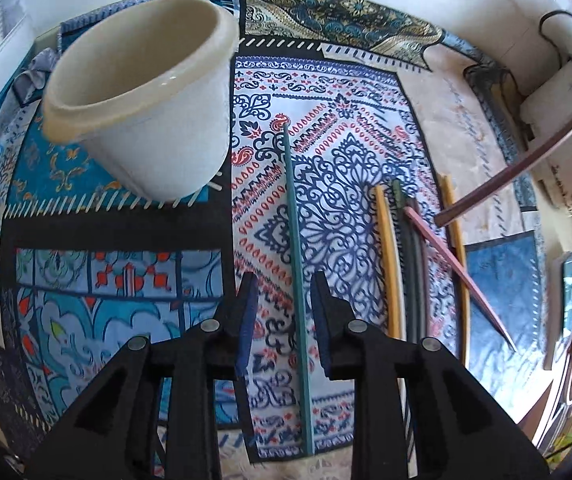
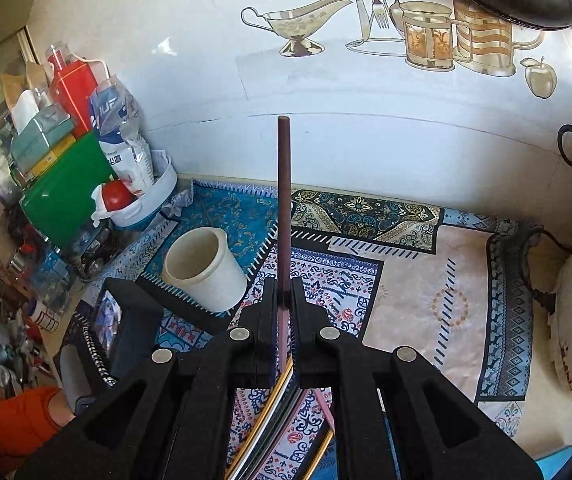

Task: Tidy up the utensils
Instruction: 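Carry the teal stick with the left gripper while the right carries the pink stick into the white cup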

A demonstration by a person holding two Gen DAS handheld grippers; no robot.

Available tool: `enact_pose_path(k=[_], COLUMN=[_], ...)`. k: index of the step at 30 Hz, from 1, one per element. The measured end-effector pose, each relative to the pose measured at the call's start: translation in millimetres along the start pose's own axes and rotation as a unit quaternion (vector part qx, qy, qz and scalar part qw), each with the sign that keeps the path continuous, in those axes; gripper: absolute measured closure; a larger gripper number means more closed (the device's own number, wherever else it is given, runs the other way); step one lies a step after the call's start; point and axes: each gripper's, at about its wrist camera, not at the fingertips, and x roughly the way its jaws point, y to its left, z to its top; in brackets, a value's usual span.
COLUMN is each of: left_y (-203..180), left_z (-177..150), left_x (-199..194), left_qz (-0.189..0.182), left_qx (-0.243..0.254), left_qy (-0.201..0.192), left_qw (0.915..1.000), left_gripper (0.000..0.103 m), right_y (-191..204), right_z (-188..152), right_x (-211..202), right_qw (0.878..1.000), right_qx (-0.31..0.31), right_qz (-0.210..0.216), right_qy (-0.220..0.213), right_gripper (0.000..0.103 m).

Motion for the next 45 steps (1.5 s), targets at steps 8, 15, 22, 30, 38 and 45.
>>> enact_pose_path(k=[8, 15, 22, 30, 38, 45], left_y=[-9.3, -28.3, -25.2, 0.7, 24.4, 43.0], left_z=[15.6, 23.9, 9.1, -8.8, -18.6, -14.6], left_x=[18.6, 28.6, 0.0, -77.7, -136.4, -172.9], left_qz=[0.013, 0.06, 0.046, 0.007, 0.007, -0.005], left_qx=[0.019, 0.059, 0.048, 0.007, -0.02, -0.042], left_qy=[0.002, -0.018, -0.042, -0.121, -0.182, -0.222], left_qw=[0.9997, 0.9963, 0.9969, 0.9927, 0.983, 0.9741], left_gripper=[0.088, 0.099, 0.1, 0.1, 0.1, 0.1], right_y=[-2.6, 2.5, 12.3, 27.9, 47.1, 60.6], right_z=[10.3, 18.3, 24.5, 31.0, 40.0, 52.7], right_x=[8.2, 9.9, 5.6, 0.5, -3.4, -4.8], right_qw=[1.0, 1.0, 0.999, 0.999, 0.998, 0.996], right_qx=[-0.008, -0.018, -0.032, -0.043, -0.058, -0.069], right_qz=[0.004, 0.007, 0.007, 0.012, 0.019, 0.029], right_qy=[0.001, -0.004, -0.012, -0.022, -0.035, -0.047], right_gripper=[0.098, 0.098, 0.098, 0.098, 0.098, 0.098])
